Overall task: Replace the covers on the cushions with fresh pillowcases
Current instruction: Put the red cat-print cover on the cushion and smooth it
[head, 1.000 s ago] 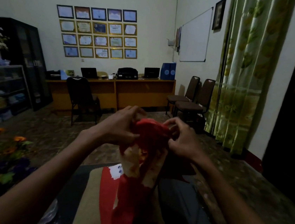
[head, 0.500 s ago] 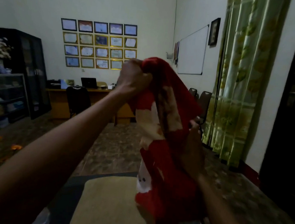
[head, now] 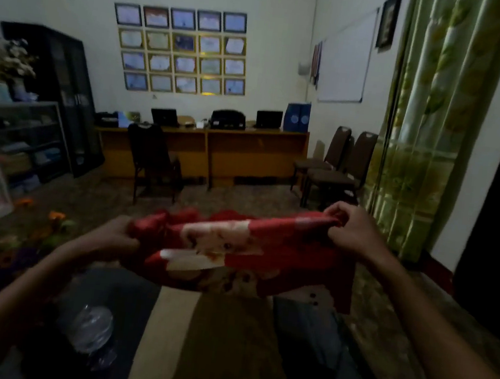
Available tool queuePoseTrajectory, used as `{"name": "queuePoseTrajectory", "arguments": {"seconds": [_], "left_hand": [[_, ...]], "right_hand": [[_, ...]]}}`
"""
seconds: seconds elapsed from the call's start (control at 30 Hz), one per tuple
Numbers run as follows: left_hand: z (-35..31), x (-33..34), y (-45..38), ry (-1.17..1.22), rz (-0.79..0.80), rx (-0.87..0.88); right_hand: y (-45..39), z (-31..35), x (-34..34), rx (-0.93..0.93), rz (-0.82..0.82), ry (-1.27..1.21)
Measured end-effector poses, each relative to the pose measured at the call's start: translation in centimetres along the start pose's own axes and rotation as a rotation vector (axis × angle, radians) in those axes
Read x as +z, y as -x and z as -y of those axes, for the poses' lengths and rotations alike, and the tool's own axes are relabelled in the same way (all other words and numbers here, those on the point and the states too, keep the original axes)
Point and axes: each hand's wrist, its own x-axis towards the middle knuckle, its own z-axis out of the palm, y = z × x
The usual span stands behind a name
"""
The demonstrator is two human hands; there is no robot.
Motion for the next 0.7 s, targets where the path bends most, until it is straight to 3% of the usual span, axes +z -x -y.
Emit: {"name": "queuePoseTrajectory", "arguments": {"seconds": [0.13, 0.2, 0.27, 0.33, 0.4, 0.53, 0.6, 0.7], "left_hand": [[8.3, 6.2, 3.1, -0.442, 0.528, -0.154], [10.7, 10.5, 4.3, -0.557, 0.705, -0.254], [11.9, 14.3, 4.7, -0.438, 0.589, -0.271], [11.7, 17.1, 4.8, -0.392, 0.431, -0.185], [10.9, 18.7, 4.9, -0.545, 0.368, -0.021], [9.3, 18.8, 5.6, -0.687, 0.188, 0.030], [9.3, 18.0, 5.7, -0.675, 0.154, 0.069], [10.3, 16.6, 6.2, -0.448, 0.193, 0.245]], "right_hand": [[5.5, -6.1, 6.4, -0.022, 0.486, 0.325], [8.3, -9.4, 9.7, -0.041, 0.693, 0.416], [10.3, -11.6, 12.1, -0.047, 0.845, 0.472], [11.4, -12.8, 13.4, -0.025, 0.871, 0.480], [11.9, -13.1, 13.8, -0.025, 0.842, 0.468], [12.2, -12.0, 13.3, 0.008, 0.897, 0.456], [12.3, -11.9, 13.2, 0.024, 0.900, 0.467], [13.2, -11.9, 13.8, 0.011, 0.826, 0.475]]}}
